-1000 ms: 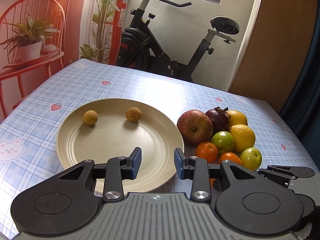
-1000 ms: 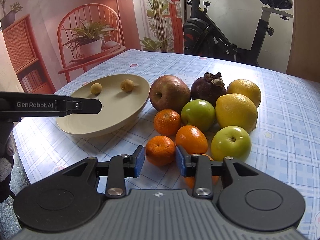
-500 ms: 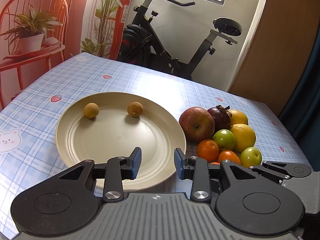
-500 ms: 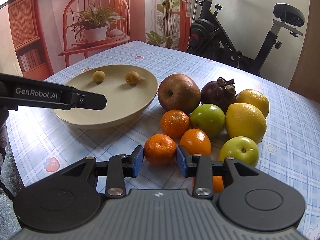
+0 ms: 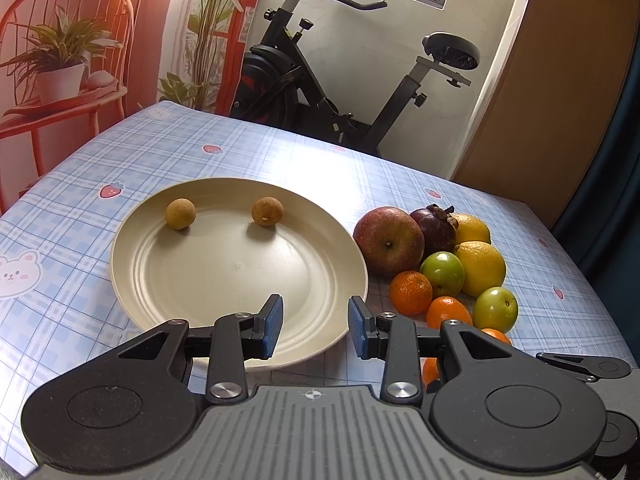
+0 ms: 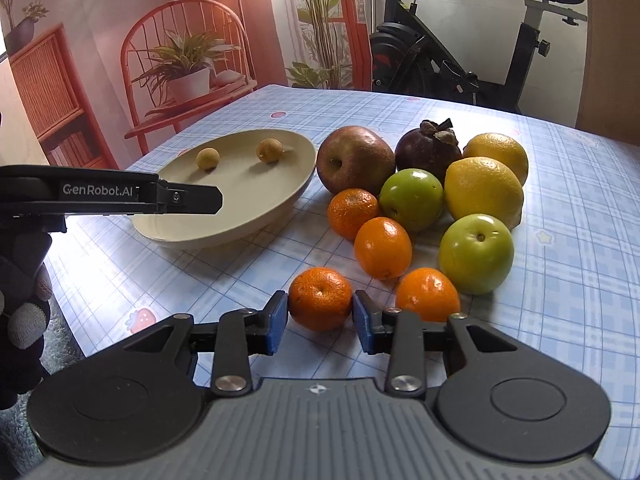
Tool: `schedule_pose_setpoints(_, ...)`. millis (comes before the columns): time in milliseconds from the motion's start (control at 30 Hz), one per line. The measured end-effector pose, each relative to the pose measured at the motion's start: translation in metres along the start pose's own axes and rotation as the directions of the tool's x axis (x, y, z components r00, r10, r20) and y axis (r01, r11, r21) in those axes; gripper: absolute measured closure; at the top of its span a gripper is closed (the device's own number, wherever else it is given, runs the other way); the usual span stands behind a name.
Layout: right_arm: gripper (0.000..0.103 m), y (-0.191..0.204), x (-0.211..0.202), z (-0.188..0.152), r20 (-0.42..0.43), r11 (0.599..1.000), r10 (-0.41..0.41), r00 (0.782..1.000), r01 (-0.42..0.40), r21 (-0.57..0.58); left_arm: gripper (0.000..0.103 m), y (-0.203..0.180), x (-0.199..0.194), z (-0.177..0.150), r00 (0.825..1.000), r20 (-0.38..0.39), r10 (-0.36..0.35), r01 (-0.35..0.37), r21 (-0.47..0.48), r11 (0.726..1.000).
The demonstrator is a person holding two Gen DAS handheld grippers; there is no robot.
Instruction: Organize fruits
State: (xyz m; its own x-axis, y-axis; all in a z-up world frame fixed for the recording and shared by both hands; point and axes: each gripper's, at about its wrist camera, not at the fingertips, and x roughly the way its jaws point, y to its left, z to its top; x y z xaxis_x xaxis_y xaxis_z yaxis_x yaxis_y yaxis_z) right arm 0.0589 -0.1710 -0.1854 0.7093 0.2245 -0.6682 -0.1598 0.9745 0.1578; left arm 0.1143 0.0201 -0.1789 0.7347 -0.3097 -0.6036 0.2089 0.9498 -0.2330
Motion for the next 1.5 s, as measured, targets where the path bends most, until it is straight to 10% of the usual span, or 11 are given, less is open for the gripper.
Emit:
schedule_pose_setpoints(533, 0.065, -0.003, -0.001, 0.001, 0.064, 1.000, 0.014, 0.998, -0.014, -0.001, 0.065, -0.007, -0.003, -0.002, 1.000, -0.009, 0.006, -0.006, 0.032, 0.999)
schedule_pose_setpoints(900, 0.065, -0.053, -0.039, 0.003, 0.270, 0.990, -0.062, 0.961, 0.026, 0.137, 0.066, -0.032, 0.011, 0.014, 0.997, -0.034, -0.070, 0.073, 0.100, 0.992)
schedule_pose_setpoints(1500, 0.065, -0.095, -0.050, -0.017, 0.376, 0.982, -0.139, 0.916, 0.077, 0.175, 0.065, -0.069, 0.068, 0.025, 0.987, -0.147, -0.064, 0.083, 0.129, 0.988)
